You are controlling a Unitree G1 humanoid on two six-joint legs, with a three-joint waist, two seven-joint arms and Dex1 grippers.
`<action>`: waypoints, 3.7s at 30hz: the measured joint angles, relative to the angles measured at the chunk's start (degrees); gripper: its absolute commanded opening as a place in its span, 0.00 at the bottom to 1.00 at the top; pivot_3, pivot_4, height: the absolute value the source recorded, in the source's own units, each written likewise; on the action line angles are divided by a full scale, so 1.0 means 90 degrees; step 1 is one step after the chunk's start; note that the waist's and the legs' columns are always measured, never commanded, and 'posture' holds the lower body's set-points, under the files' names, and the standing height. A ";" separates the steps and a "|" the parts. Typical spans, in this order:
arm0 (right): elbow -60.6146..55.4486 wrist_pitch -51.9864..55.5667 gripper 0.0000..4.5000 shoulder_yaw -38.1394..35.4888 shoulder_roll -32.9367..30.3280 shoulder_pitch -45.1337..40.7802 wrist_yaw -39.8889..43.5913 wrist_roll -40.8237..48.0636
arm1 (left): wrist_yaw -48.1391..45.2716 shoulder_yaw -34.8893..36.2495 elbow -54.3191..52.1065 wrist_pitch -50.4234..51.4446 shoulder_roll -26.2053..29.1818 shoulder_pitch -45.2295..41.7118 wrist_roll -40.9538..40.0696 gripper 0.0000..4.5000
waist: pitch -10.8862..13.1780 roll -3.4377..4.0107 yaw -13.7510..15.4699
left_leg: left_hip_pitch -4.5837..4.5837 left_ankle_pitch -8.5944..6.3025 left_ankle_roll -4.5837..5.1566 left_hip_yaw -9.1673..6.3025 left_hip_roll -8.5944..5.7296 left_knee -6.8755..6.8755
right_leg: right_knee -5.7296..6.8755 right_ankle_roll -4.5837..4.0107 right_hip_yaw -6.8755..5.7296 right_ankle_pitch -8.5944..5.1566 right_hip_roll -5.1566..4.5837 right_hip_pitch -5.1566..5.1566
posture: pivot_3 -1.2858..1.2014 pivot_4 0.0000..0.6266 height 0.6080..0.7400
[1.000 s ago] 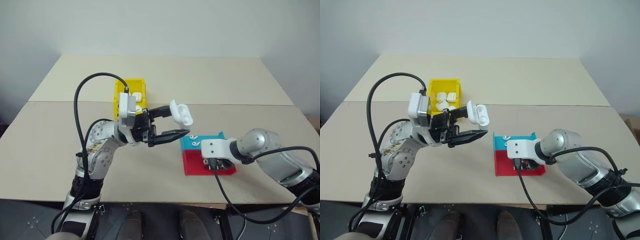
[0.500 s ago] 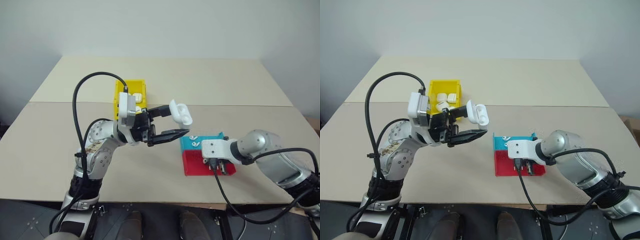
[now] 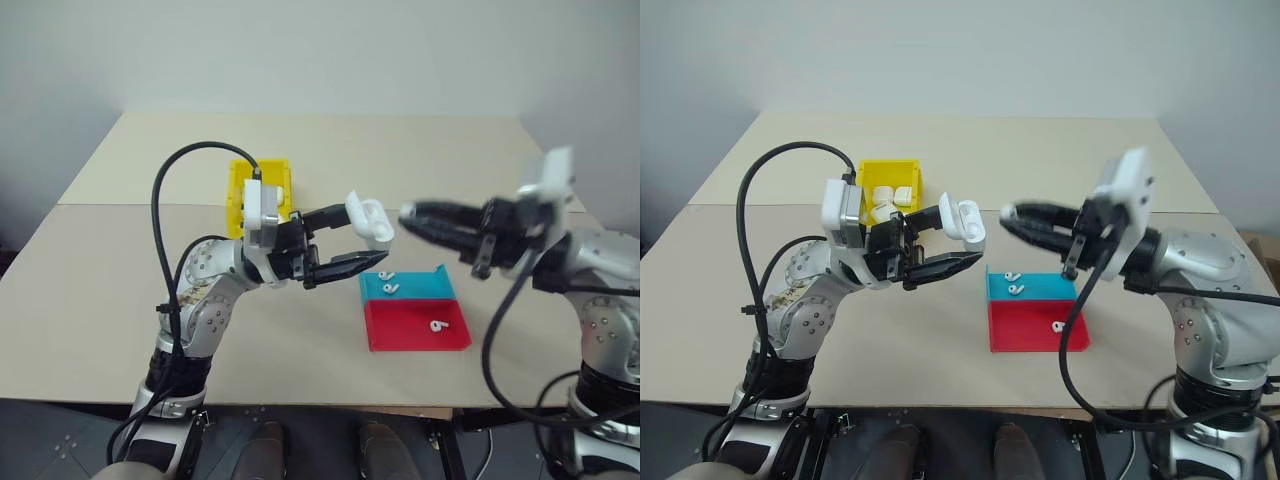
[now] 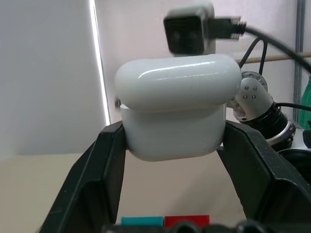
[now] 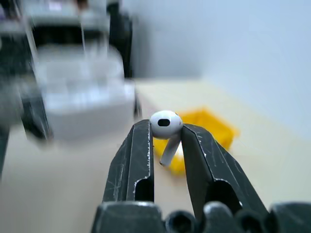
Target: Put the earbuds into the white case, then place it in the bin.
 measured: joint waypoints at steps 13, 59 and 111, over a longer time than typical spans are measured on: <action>-0.0302 0.0091 0.15 0.0381 -0.0277 0.0450 -0.1513 0.1699 | -0.0354 -0.0146 0.0161 0.0330 0.0036 -0.0322 -0.0240 0.61 | 0.0000 0.0001 -0.0023 | 0.0002 0.0000 0.0000 0.0008 -0.0004 -0.0006 | -0.0004 -0.0001 0.0004 -0.0002 -0.0002 0.0000 | 0.52 0.24 1.00; -0.0168 -0.0889 1.00 0.1073 -0.1451 0.0807 -0.1031 0.1035 | -0.0962 -0.0146 0.0732 -0.0095 -0.0115 -0.0380 0.0282 0.61 | 0.0001 -0.0001 0.0008 | -0.0005 0.0000 0.0000 0.0007 -0.0004 -0.0014 | -0.0017 0.0001 0.0003 -0.0003 -0.0002 -0.0003 | 0.52 0.24 1.00; 0.2311 -0.2265 0.40 0.5115 -0.3921 -0.0156 0.3524 -0.5012 | 0.0433 -0.0366 -0.1095 0.0380 0.0208 0.1037 -0.0162 0.61 | 0.0007 0.0005 0.0020 | 0.0001 0.0000 -0.0001 0.0044 -0.0003 -0.0022 | -0.0020 0.0001 0.0012 -0.0003 -0.0007 -0.0011 | 0.52 0.24 1.00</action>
